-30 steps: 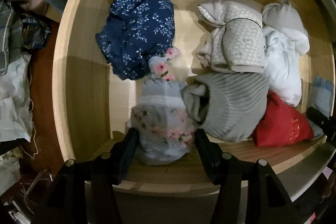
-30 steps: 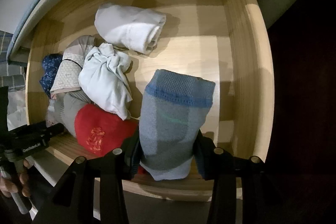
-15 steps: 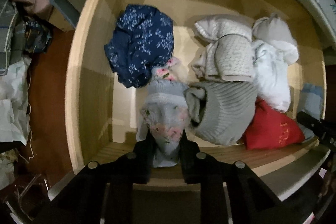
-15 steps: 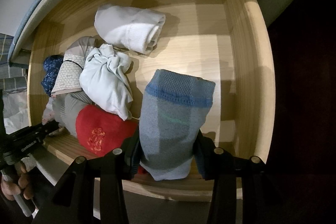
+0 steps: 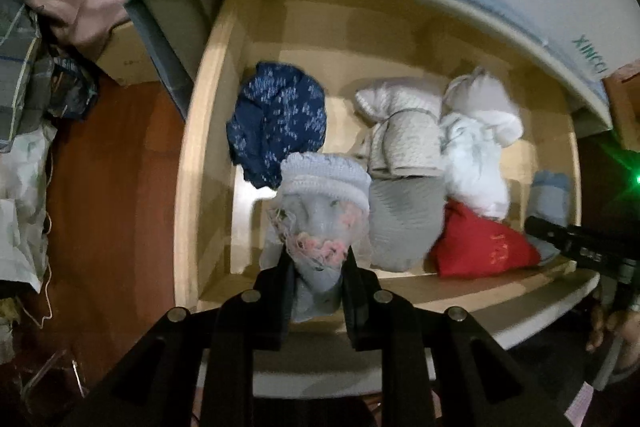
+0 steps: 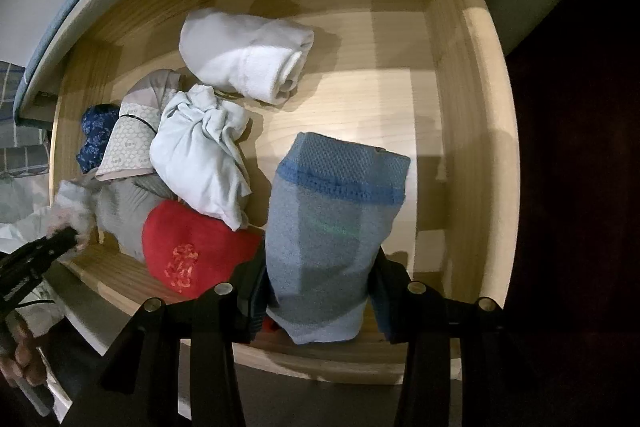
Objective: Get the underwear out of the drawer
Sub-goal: 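Grasp the grey floral underwear with the left tool while the right tool holds the blue sock, then carry the grey floral underwear with the left tool into the white box and release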
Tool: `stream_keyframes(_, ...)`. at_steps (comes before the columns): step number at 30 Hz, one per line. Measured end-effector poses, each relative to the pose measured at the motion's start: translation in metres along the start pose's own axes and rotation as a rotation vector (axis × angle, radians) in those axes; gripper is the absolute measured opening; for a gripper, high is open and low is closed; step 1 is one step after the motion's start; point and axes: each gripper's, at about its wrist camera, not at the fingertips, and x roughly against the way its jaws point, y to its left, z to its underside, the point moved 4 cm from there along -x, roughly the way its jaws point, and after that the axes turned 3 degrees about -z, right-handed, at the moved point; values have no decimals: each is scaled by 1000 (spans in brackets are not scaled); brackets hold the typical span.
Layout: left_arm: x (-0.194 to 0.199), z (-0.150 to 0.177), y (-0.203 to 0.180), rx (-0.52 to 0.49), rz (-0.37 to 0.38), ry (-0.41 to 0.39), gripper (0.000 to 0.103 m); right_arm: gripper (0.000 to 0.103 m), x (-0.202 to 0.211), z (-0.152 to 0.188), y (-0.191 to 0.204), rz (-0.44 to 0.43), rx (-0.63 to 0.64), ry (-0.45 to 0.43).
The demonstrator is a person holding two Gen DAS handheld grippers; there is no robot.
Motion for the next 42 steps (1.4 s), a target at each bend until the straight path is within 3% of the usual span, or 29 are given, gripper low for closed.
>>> stream_keyframes(7,51,-3,-7,-48,14,-148,21,40,0,0,0,5,5,0)
stream_keyframes(17,147,-21,-19,-116,-6,-476,21,40,3,2,-4,8,7,-10)
stream_keyframes(22,199,-40,-23,-128,1,-645,21,40,5,2,-4,27,23,-14)
stream_keyframes(26,227,-66,-26,-123,-8,-719,21,40,7,2,0,40,32,-23)
stream_keyframes(33,235,-111,-36,-123,-44,-774,21,40,7,2,-1,36,28,-22)
stream_keyframes(42,199,-159,-60,-163,-131,-690,21,40,6,1,6,48,29,-23)
